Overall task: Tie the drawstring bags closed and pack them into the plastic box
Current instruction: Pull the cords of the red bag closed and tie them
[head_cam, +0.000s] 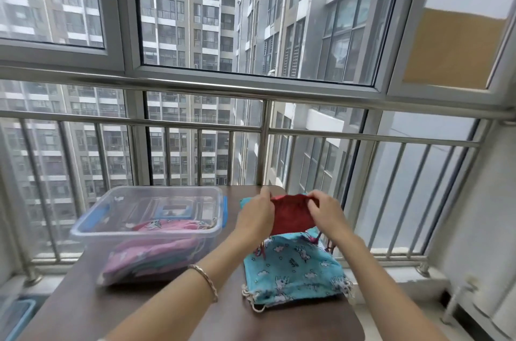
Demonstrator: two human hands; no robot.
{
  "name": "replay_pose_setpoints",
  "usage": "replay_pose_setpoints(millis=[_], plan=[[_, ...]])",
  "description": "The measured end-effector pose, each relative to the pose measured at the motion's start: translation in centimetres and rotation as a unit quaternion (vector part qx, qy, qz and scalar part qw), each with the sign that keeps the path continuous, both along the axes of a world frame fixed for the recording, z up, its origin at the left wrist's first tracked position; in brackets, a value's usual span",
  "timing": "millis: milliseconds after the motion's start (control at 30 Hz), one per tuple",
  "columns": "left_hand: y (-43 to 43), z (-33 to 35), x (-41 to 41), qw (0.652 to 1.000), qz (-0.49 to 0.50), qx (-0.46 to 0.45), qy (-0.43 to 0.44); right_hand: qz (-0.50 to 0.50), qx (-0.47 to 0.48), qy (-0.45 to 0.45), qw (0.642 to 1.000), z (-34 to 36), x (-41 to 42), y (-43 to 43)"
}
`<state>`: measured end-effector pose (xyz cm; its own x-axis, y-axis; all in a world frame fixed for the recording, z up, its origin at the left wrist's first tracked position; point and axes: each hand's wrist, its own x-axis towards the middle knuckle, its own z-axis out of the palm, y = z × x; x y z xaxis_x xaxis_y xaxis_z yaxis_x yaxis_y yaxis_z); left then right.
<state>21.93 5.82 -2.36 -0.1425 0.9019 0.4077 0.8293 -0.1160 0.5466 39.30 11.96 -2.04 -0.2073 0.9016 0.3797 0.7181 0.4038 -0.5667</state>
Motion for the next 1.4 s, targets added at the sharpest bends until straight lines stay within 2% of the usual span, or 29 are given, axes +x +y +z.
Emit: replay_pose_setpoints(millis=[100,233,400,500,600,733,867,1000,1133,1300,1400], plan=[[-1.0,3.4,-1.6,0.997,-0.024,0.071,-0.013,0.037,0.046,0.015,0.998,3.3,0.3,-0.9],[-3.0,5.5,-4.5,0.994,-0.04,0.098,0.002,0.09,0.059,-0.007,0.994,4.9,-0.5,-2.3],[-5.5,4.3,-9.5,0.996,-0.091,-0.002,0.013,0.145,-0.021,-0.043,0.988,2.9,-2.9,-3.6],[-7.0,2.6,-12.3,0.994,-0.095,-0.047,0.026,0.182,-0.099,-0.018,0.978,1.0,-4.3,-4.1],[-8.7,1.8,-14.8,0.992,-0.107,-0.062,0.021,0.222,-0.187,0.013,0.957,-0.2,-5.4,-4.6],[-10.8,2.6,-16.7,0.985,-0.128,-0.116,-0.015,0.263,-0.284,-0.003,0.922,-0.8,-5.6,-4.9],[-12.2,3.1,-18.3,0.976,-0.131,-0.171,-0.02,0.262,-0.306,-0.03,0.915,-0.6,-5.6,-5.2],[-13.0,3.0,-19.8,0.976,-0.103,-0.192,-0.022,0.254,-0.283,-0.043,0.924,-0.5,-5.2,-5.1],[-13.5,3.2,-20.3,0.977,-0.09,-0.194,-0.025,0.244,-0.265,-0.002,0.933,-1.1,-4.8,-5.0],[-13.8,3.2,-20.0,0.976,-0.089,-0.196,0.005,0.261,-0.277,0.107,0.919,-2.0,-4.6,-4.8],[-14.0,3.2,-20.3,0.977,-0.09,-0.194,-0.018,0.266,-0.28,0.14,0.912,-2.3,-4.4,-4.9]])
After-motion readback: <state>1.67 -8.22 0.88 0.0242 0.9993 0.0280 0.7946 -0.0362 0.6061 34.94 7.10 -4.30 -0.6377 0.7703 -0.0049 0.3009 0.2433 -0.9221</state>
